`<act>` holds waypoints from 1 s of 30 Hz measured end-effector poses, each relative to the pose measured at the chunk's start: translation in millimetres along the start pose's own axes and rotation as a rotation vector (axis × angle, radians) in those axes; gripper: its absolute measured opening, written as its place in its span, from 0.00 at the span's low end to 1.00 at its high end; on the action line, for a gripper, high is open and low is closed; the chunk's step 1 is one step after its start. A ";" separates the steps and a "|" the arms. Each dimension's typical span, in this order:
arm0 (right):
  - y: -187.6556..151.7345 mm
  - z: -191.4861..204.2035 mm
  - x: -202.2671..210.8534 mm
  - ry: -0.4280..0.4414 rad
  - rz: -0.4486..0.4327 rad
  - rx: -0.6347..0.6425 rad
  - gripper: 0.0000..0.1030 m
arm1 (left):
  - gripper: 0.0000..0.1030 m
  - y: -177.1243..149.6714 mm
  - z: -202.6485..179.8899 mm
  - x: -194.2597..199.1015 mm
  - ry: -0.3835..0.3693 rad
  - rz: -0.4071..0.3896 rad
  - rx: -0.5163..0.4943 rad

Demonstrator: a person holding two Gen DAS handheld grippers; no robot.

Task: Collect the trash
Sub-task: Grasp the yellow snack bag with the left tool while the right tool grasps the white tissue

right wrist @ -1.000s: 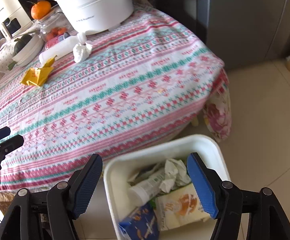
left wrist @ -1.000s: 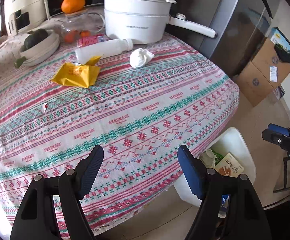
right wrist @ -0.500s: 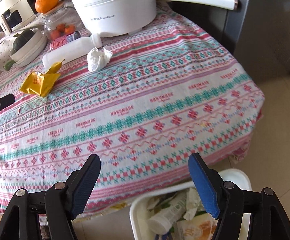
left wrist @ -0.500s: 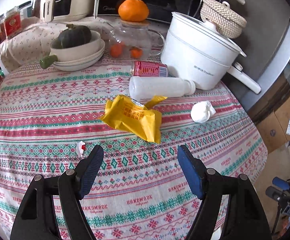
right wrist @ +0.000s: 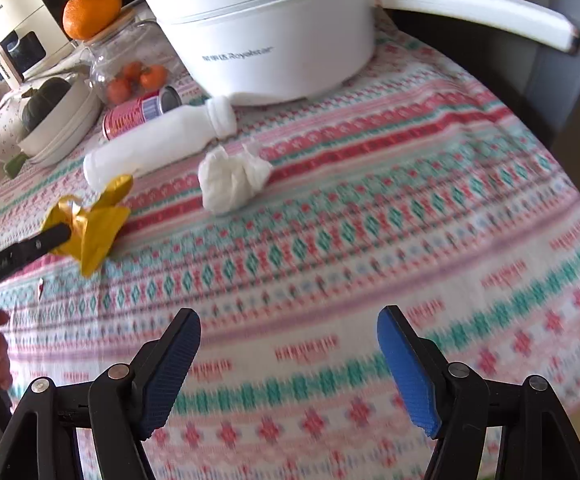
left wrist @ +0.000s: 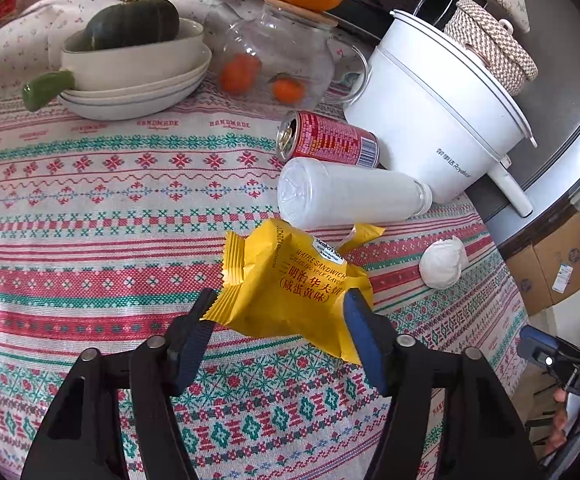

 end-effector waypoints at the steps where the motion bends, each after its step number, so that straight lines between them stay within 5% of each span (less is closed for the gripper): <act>1: 6.8 4.2 -6.6 0.007 -0.006 0.004 0.75 | 0.48 -0.8 1.1 -1.9 -0.012 0.008 0.011; 4: 25.1 17.0 -24.9 0.032 -0.027 0.013 0.75 | 0.30 -3.1 -0.4 -9.2 -0.049 0.030 0.026; 16: 53.4 34.5 -83.3 0.059 -0.057 -0.014 0.74 | 0.05 3.2 -8.7 -3.7 -0.043 0.001 -0.026; 19: 54.3 37.8 -87.3 0.093 -0.064 -0.021 0.54 | 0.03 2.3 -9.7 -2.2 -0.021 0.008 -0.041; 20: 54.2 39.8 -87.5 0.121 -0.063 -0.024 0.40 | 0.03 1.9 -10.1 -1.7 -0.016 0.011 -0.044; 30: 48.4 38.4 -45.0 0.097 -0.107 0.040 0.33 | 0.02 -6.2 -33.9 33.6 0.028 -0.001 -0.106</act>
Point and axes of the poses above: each gripper's, at about its wrist camera, not at the fingertips, and x roughly against the way its jaws point, z to its left, y to its top, the point moved 8 cm from there along -x, roughly the way its jaws point, and after that the axes turned 5 degrees about -y, right-handed, at the moved point
